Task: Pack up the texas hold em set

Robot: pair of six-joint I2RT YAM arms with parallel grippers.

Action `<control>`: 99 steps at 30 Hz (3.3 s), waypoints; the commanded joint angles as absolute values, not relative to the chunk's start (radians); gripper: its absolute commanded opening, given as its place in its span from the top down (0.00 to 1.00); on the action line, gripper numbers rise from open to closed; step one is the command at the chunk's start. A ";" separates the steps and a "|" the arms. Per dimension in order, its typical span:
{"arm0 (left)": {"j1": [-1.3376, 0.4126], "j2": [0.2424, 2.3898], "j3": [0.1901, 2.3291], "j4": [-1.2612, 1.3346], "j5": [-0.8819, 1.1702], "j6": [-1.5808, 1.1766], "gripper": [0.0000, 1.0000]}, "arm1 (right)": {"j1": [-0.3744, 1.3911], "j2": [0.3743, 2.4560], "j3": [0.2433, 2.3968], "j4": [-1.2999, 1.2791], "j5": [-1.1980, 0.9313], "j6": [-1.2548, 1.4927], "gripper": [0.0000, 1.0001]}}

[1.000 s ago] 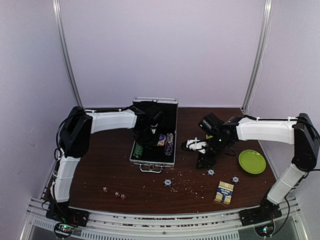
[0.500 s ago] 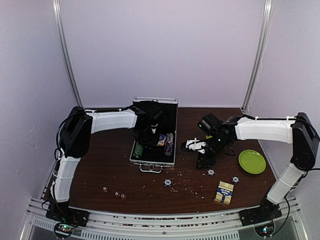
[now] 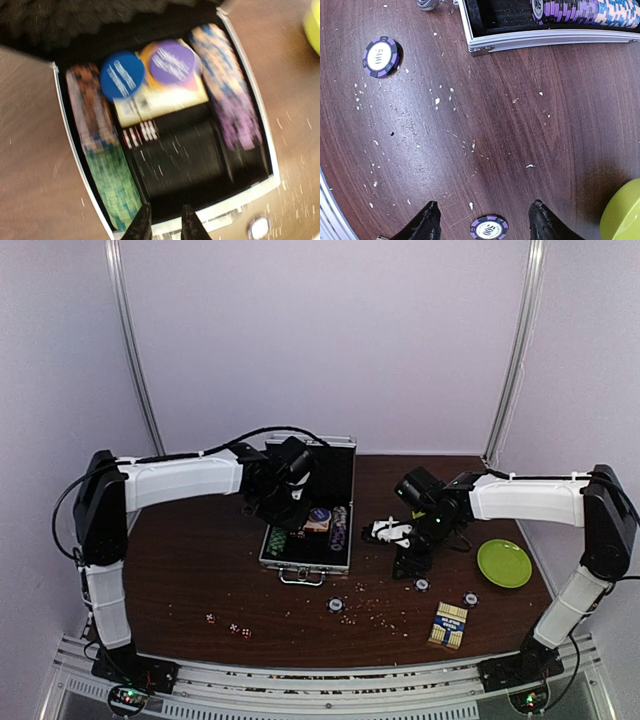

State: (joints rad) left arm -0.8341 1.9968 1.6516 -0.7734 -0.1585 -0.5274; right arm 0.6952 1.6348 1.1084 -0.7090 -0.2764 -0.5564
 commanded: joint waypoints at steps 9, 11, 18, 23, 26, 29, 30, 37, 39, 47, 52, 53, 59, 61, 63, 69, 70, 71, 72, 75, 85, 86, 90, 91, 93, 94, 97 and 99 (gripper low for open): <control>-0.936 1.566 1.081 -0.793 -0.136 -0.715 0.80 | 0.693 1.641 1.144 -0.735 -0.298 -0.580 0.40; -0.936 1.524 1.017 -0.821 -0.126 -0.725 0.80 | 0.693 1.644 1.144 -0.736 -0.304 -0.583 0.40; -0.932 1.453 0.925 -0.966 -0.102 -0.725 0.68 | 0.693 1.642 1.147 -0.743 -0.305 -0.584 0.40; -0.913 1.481 0.864 -0.966 -0.043 -0.703 0.66 | 0.693 1.640 1.147 -0.743 -0.301 -0.583 0.40; -0.907 1.497 0.854 -0.970 -0.039 -0.726 0.65 | 0.694 1.640 1.147 -0.745 -0.303 -0.583 0.40; -0.886 1.502 0.834 -0.975 -0.057 -0.776 0.64 | 0.693 1.637 1.146 -0.746 -0.302 -0.581 0.40; -0.879 1.499 0.827 -0.973 -0.063 -0.789 0.63 | 0.694 1.636 1.146 -0.746 -0.302 -0.581 0.40; -0.835 1.490 0.788 -0.887 -0.001 -0.811 0.63 | 0.694 1.642 1.147 -0.747 -0.304 -0.584 0.40; -0.832 1.496 0.786 -0.853 0.025 -0.810 0.64 | 0.694 1.644 1.147 -0.748 -0.304 -0.583 0.40; -0.830 1.539 0.804 -0.811 0.051 -0.798 0.70 | 0.694 1.652 1.149 -0.749 -0.302 -0.584 0.40; -0.832 1.543 0.809 -0.816 0.046 -0.791 0.74 | 0.695 1.654 1.149 -0.752 -0.303 -0.584 0.40; -0.831 1.542 0.807 -0.821 0.044 -0.790 0.76 | 0.694 1.654 1.149 -0.752 -0.302 -0.584 0.40; -0.832 1.521 0.816 -0.870 0.015 -0.780 0.84 | 0.695 1.658 1.151 -0.753 -0.303 -0.584 0.40; -0.831 1.513 0.862 -0.928 -0.023 -0.763 0.86 | 0.695 1.658 1.152 -0.753 -0.304 -0.584 0.40; -0.832 1.501 0.926 -0.985 -0.065 -0.742 0.87 | 0.695 1.657 1.152 -0.755 -0.304 -0.584 0.40; -0.833 1.524 1.131 -1.013 -0.087 -0.658 0.86 | 0.696 1.660 1.154 -0.755 -0.302 -0.587 0.40; -0.835 1.547 1.187 -1.005 -0.087 -0.642 0.87 | 0.696 1.659 1.153 -0.755 -0.302 -0.587 0.40; -0.838 1.586 1.227 -0.988 -0.088 -0.621 0.87 | 0.696 1.659 1.154 -0.756 -0.302 -0.588 0.40; -0.842 1.617 1.266 -0.969 -0.094 -0.608 0.87 | 0.697 1.658 1.154 -0.756 -0.301 -0.588 0.40; -0.852 1.730 1.396 -0.907 -0.075 -0.593 0.87 | 0.695 1.656 1.151 -0.753 -0.299 -0.587 0.40; -0.871 2.108 1.789 -0.829 -0.081 -0.612 0.88 | 0.697 1.665 1.151 -0.754 -0.298 -0.584 0.40; -0.871 2.127 1.812 -0.828 -0.096 -0.613 0.88 | 0.696 1.664 1.152 -0.753 -0.298 -0.585 0.40; -0.864 2.219 1.911 -0.880 -0.131 -0.620 0.88 | 0.696 1.668 1.151 -0.753 -0.295 -0.586 0.40; -0.864 2.240 1.933 -0.895 -0.134 -0.624 0.88 | 0.696 1.670 1.152 -0.753 -0.294 -0.586 0.40; -0.862 2.268 1.958 -0.909 -0.150 -0.629 0.88 | 0.697 1.669 1.151 -0.753 -0.289 -0.589 0.40; -0.862 2.279 1.963 -0.910 -0.155 -0.632 0.88 | 0.697 1.669 1.151 -0.755 -0.286 -0.590 0.40; -0.851 2.297 1.975 -0.911 -0.155 -0.645 0.88 | 0.696 1.668 1.151 -0.755 -0.282 -0.591 0.40; -0.841 2.306 1.974 -0.911 -0.151 -0.657 0.88 | 0.696 1.666 1.150 -0.755 -0.279 -0.592 0.40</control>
State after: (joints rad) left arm -0.8650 2.2787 1.9446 -0.8913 -0.1318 -0.6266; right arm 0.6952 1.6608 1.1290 -0.7475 -0.2935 -0.5800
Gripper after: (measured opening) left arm 0.156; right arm 0.601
